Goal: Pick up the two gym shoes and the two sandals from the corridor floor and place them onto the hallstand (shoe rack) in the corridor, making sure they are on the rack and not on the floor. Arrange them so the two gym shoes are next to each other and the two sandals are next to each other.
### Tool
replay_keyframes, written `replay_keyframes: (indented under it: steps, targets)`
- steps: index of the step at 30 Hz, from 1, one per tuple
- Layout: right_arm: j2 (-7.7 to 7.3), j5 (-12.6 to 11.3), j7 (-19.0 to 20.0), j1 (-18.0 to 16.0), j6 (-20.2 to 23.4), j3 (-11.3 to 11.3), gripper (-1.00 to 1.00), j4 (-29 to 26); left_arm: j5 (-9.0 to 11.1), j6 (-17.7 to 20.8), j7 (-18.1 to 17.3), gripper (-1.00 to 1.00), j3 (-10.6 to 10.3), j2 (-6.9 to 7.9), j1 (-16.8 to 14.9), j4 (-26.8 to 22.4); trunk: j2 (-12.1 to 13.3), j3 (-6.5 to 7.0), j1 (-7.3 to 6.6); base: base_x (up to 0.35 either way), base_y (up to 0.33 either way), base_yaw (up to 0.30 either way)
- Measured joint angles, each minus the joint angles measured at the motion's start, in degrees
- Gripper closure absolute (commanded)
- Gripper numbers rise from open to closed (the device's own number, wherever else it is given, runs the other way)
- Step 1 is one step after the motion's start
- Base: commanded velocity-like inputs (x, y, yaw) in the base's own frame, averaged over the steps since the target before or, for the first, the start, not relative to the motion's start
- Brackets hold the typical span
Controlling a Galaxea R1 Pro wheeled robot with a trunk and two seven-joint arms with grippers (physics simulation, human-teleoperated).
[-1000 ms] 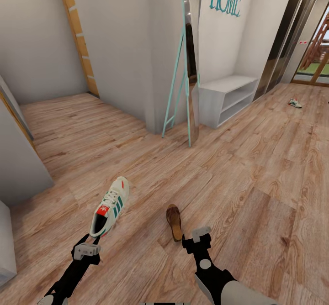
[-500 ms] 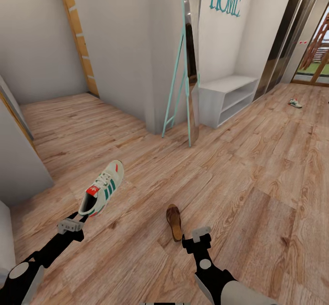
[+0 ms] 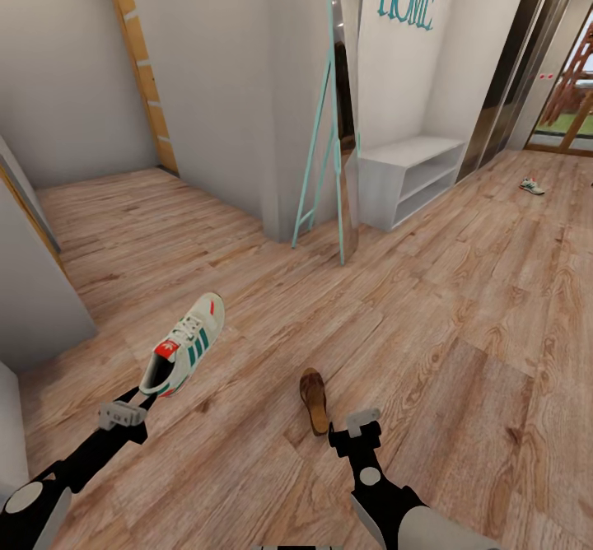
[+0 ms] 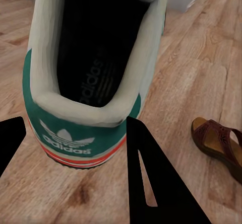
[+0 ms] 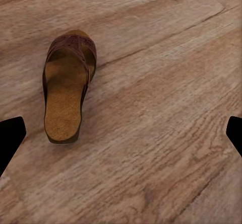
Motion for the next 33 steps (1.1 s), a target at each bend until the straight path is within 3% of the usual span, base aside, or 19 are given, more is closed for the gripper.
replay_keyframes:
  steps: [33]
  targets:
    - [0.01,-0.08,0.12,0.00,0.03,-0.14,-1.00,-1.18,0.06,-1.97,0.23,1.00,-0.05,-0.37,0.28,1.83,0.00,0.00,-0.01,0.015,0.000,0.000]
